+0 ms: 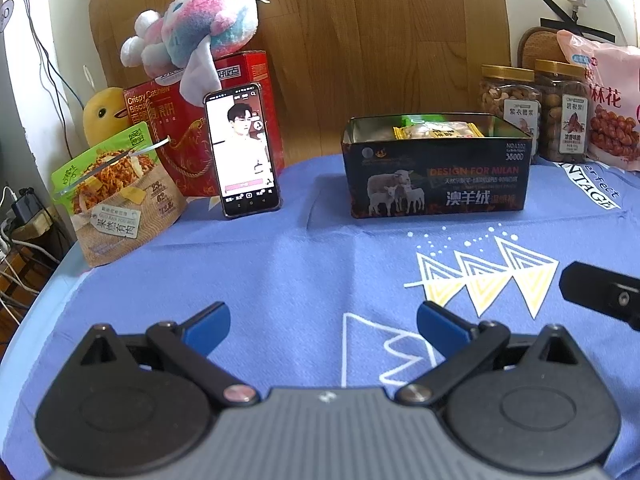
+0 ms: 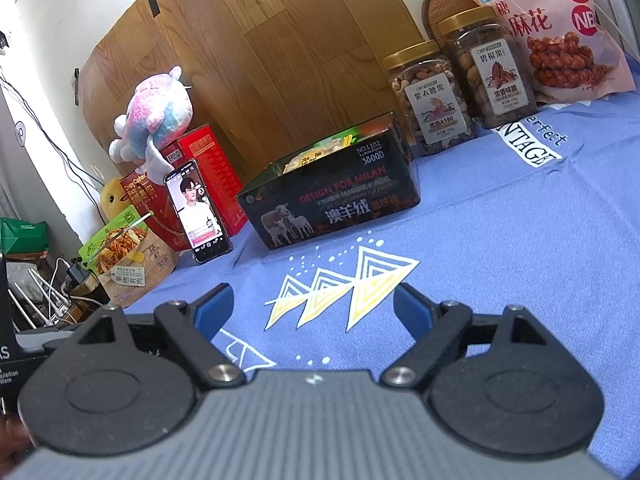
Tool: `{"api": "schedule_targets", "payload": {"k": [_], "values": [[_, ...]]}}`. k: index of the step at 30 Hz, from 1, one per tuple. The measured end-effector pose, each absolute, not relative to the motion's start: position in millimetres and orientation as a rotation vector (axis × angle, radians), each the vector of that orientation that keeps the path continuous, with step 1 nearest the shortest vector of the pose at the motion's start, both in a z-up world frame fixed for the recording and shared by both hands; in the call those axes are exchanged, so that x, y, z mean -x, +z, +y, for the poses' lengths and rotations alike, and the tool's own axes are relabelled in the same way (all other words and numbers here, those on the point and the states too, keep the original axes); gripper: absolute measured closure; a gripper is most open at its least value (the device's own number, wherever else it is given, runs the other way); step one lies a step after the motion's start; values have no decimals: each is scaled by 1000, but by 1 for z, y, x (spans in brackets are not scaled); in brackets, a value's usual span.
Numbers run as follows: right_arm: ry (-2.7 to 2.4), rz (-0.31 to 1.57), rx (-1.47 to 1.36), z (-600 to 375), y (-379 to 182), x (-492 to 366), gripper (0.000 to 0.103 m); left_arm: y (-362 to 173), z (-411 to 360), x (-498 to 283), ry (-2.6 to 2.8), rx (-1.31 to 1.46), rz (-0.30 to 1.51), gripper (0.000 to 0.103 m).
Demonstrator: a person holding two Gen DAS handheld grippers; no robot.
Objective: Organize snacks
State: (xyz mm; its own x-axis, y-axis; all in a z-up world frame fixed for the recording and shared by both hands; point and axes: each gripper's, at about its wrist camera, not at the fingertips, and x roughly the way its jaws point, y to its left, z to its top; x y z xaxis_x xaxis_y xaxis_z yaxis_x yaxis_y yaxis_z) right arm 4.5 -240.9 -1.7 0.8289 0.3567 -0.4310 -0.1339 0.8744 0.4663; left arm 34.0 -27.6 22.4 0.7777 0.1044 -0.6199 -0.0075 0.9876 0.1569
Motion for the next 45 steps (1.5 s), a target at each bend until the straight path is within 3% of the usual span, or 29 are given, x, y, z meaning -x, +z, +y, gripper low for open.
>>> {"api": "schedule_targets", "payload": {"k": [30,45], "values": [[268,525,-428,-242,1,-5,14,25,-28,-36,48,-140,686,0],[263,509,-414,-242,7,-2,14,42,-22,-31,37,-129,600,0]]}}
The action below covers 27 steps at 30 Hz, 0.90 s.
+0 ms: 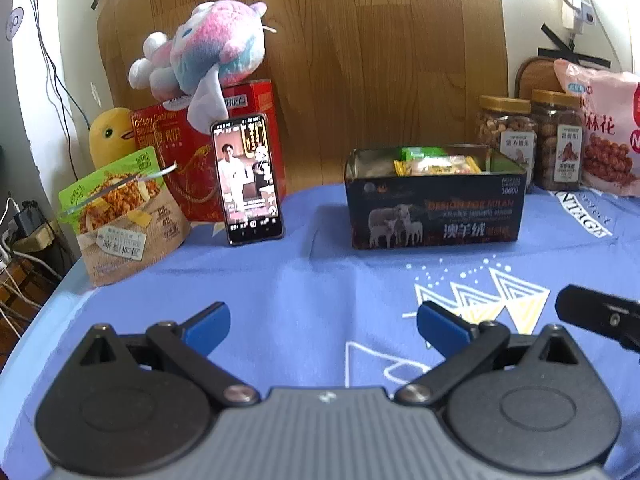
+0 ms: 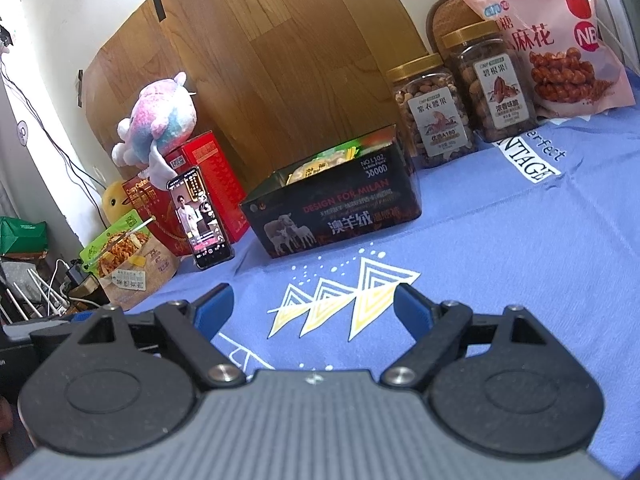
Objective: Organize snacks
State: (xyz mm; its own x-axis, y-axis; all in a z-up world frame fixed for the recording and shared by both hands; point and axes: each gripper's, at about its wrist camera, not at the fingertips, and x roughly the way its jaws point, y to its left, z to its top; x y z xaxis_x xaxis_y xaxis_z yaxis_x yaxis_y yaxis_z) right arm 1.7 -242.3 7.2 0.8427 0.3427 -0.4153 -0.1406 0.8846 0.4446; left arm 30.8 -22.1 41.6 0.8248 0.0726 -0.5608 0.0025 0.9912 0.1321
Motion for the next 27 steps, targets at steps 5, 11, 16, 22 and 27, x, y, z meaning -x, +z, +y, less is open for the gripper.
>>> {"api": "schedule_targets", "payload": {"k": [5,11,16,22,27], "values": [[251,506,-417,-245,8,-1,14,48,-22,-30,28,-126,568,0],[253,511,-411,-243,7,-2,14,53,-22,-27,38,-121,527,0],[252,512,-412,-244,7,-2,14,56,-21,-26,38,-109,514,0],[253,514,-412,-244,7,-2,14,55,-23,-26,33,-114,519,0],[253,515,-413,-244,6,-2,14,54,-24,-24,28,-122,518,0]]}}
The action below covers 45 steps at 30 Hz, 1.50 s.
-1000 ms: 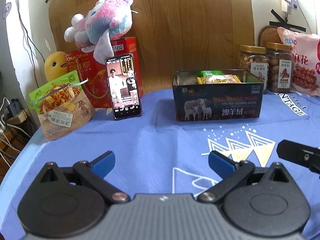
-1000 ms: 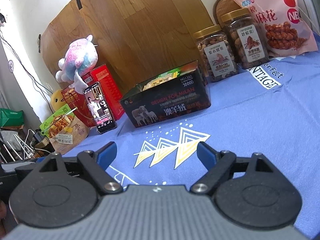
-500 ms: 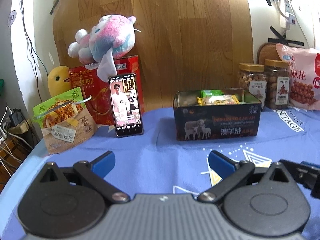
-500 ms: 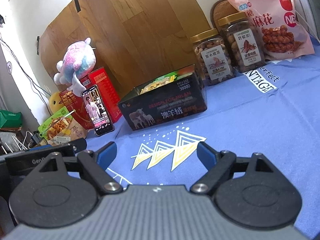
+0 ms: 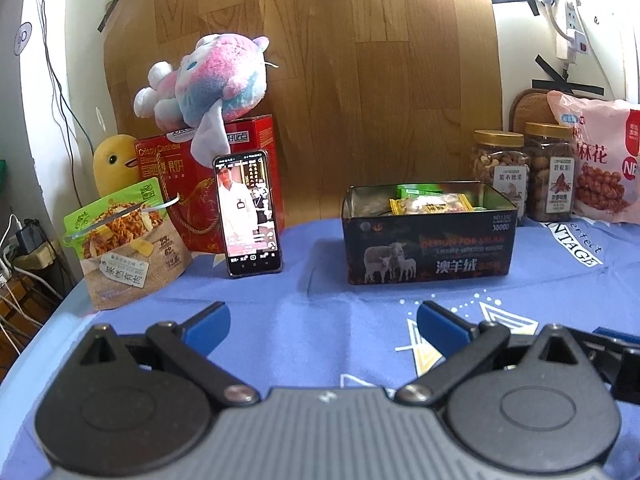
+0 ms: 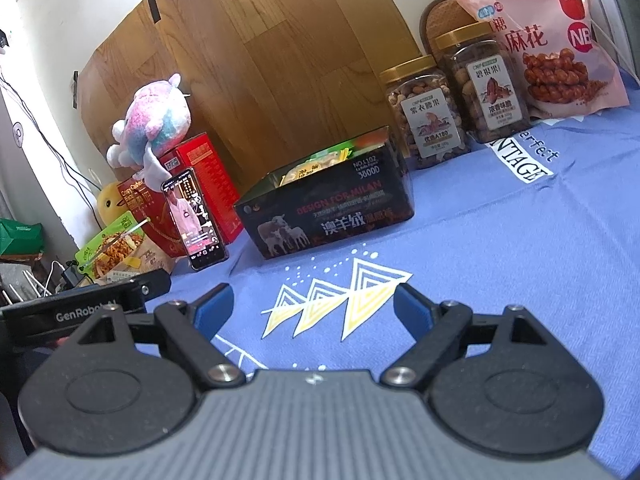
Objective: Organize snacks
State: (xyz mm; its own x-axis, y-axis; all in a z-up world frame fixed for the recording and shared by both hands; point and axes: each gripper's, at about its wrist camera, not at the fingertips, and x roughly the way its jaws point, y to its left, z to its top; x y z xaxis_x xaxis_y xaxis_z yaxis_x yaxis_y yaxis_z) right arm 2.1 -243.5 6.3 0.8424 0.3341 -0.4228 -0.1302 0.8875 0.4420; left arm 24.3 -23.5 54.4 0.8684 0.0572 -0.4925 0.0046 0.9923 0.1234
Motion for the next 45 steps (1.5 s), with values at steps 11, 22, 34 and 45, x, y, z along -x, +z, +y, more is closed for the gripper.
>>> {"api": "schedule_targets", "payload": {"k": [11,22,34,45], "values": [[256,519,-413,-243,4,-2,14,51,-23,-25,14,-120,541,0],[257,520,-411,-243,5,-2,14,44,-23,-30,15,-129,587,0],[259,523,-406,-242,6,-2,14,39,-22,-32,21,-133,616,0],[259,524,-407,-242,6,-3,14,35,-23,-33,18,-134,630,0]]}}
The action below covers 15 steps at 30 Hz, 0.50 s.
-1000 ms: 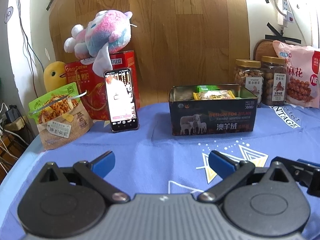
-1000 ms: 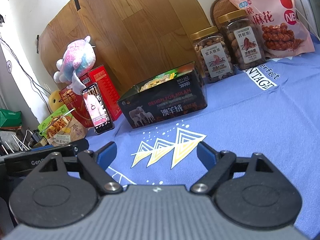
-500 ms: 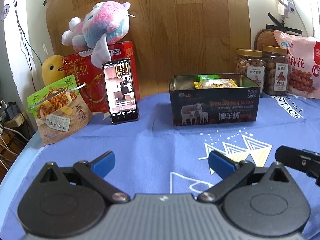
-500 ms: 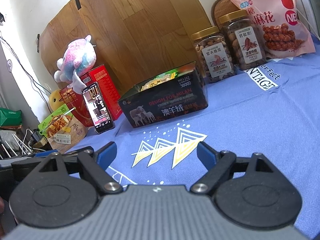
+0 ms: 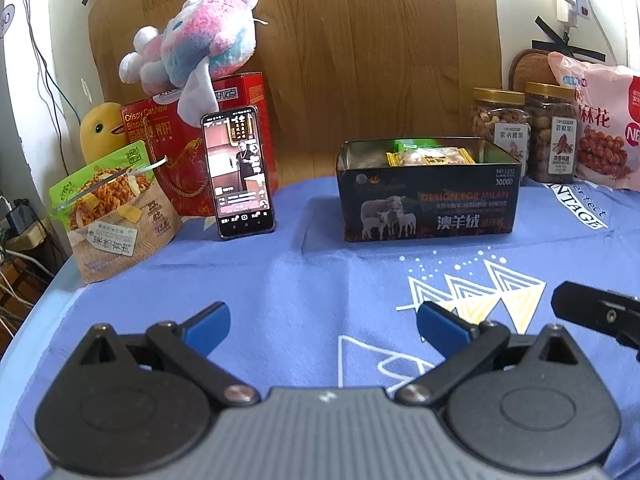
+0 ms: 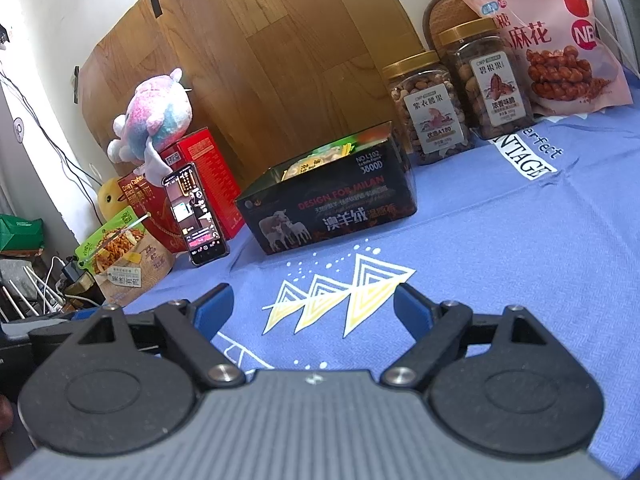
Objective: Organize snacks
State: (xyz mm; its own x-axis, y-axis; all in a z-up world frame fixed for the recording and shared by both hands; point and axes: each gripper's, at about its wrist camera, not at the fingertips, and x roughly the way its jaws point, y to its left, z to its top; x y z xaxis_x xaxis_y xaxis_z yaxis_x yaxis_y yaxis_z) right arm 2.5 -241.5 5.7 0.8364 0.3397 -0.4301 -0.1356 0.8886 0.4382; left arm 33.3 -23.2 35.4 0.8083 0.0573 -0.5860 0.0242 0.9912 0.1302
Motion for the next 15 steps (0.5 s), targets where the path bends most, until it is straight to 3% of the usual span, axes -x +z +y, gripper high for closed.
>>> {"api": "schedule_targets", "payload": {"k": [15], "values": [[259,525,-407,-241,5,-3,14,34,-24,-32,20,-133,626,0]]}}
